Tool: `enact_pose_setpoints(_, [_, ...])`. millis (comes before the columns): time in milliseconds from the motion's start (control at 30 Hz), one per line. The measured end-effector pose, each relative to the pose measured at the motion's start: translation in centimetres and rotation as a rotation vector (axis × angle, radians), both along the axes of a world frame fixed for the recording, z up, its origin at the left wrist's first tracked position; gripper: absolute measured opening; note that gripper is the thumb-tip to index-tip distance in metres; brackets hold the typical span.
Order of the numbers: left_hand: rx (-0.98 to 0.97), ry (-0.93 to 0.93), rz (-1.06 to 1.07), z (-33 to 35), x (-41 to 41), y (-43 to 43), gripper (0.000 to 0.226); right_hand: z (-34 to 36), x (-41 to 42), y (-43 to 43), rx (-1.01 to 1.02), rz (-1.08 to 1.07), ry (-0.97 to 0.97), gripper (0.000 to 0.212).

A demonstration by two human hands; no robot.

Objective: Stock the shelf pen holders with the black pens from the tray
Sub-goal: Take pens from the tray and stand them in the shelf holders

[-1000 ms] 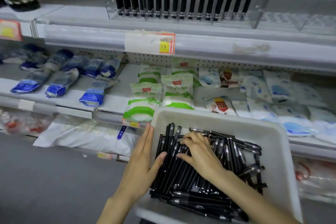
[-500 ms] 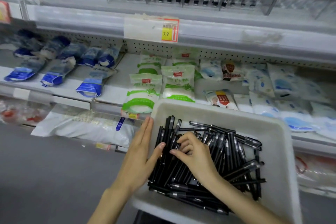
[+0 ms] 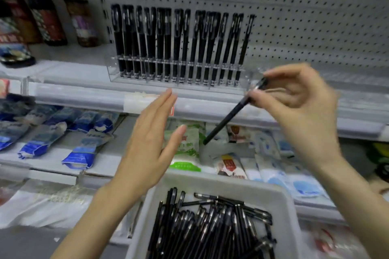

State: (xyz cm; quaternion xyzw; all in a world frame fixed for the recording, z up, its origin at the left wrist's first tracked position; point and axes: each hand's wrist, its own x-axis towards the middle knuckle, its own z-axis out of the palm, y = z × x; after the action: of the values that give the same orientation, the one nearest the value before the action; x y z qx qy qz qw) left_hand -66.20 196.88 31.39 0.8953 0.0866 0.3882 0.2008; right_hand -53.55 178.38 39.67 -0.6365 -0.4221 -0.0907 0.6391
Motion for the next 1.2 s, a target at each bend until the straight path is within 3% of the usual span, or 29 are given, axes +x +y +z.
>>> enact_pose_setpoints(133, [0.21, 0.035, 0.024, 3.2, 4.1, 0.4, 0.063, 6.9, 3.5, 0.6, 0.125, -0.1, -0.198, 0.026])
enact_pose_setpoints(267, [0.269, 0.078, 0.082, 4.4, 6.9, 1.4, 0.066, 10.4, 6.8, 2.3, 0.059, -0.169, -0.339, 0.028])
enact_pose_setpoints(633, [0.378, 0.119, 0.104, 3.5, 8.7, 2.5, 0.065, 9.2, 10.3, 5.7, -0.034, -0.179, -0.332, 0.024])
enact_pose_setpoints(900, [0.353, 0.118, 0.081, 3.6, 8.8, 2.6, 0.064, 8.6, 10.6, 7.5, -0.302, -0.201, -0.352, 0.029])
enact_pose_setpoints(1200, [0.328, 0.133, 0.054, 3.8, 8.5, 2.8, 0.065, 8.5, 11.2, 8.3, -0.428, -0.258, -0.423, 0.027])
